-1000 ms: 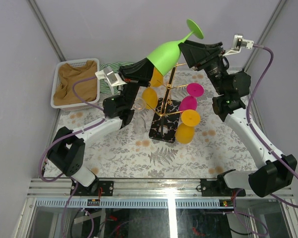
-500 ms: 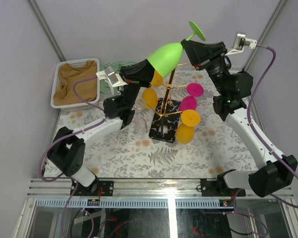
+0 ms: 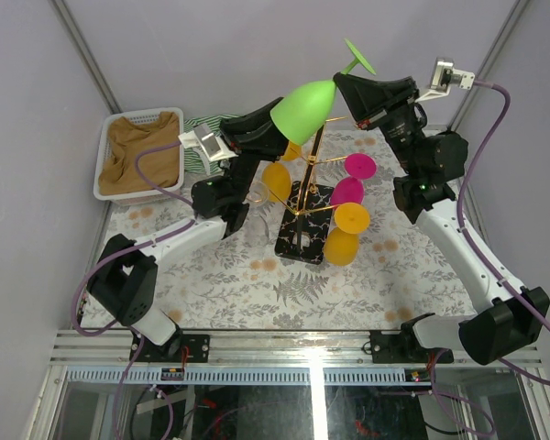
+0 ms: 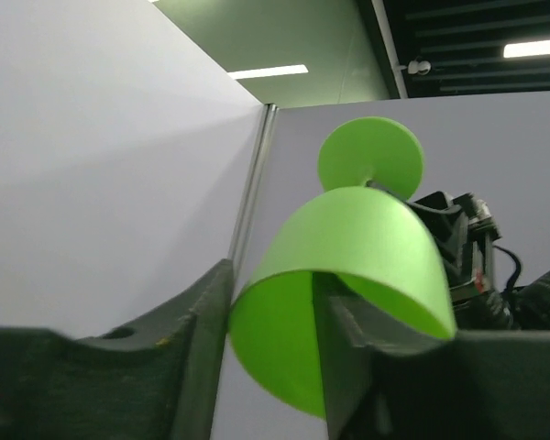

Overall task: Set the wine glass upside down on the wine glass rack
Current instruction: Turn the wine glass upside down at the wine rack.

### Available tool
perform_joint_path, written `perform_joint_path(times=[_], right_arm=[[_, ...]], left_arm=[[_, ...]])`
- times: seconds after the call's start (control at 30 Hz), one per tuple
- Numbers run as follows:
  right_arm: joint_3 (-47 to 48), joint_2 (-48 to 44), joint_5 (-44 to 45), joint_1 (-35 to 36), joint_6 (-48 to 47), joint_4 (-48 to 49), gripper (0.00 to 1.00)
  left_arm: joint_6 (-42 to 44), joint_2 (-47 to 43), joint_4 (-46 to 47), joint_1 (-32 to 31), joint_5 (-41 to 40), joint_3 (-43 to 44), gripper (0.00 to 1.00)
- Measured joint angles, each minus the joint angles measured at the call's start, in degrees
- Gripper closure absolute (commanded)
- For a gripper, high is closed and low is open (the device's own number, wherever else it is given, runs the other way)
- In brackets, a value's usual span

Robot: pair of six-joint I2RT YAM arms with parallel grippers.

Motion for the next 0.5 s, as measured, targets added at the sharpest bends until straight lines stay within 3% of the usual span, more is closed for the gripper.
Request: perform_joint_path(times=[0.13,0.27,0.5], right_arm=[[0.00,0.00,0.63,-0.02,-2.73,-2.08,1.00],[0.52,0.00,1.49,-0.02,-4.44,-3.45,1.00],[2.32,-0.28,2.93,-0.02,-8.70,-7.02,1.00]], left_arm=[[1.51,-0.17,-0.11,-0.17,-0.07,-0.31,0.38],[3.76,-1.92,-2.38,-0.20,-0.17,-2.78,0.02],[7.32,-7.48,-7.15,0.44,-1.07,-7.82,0.00]])
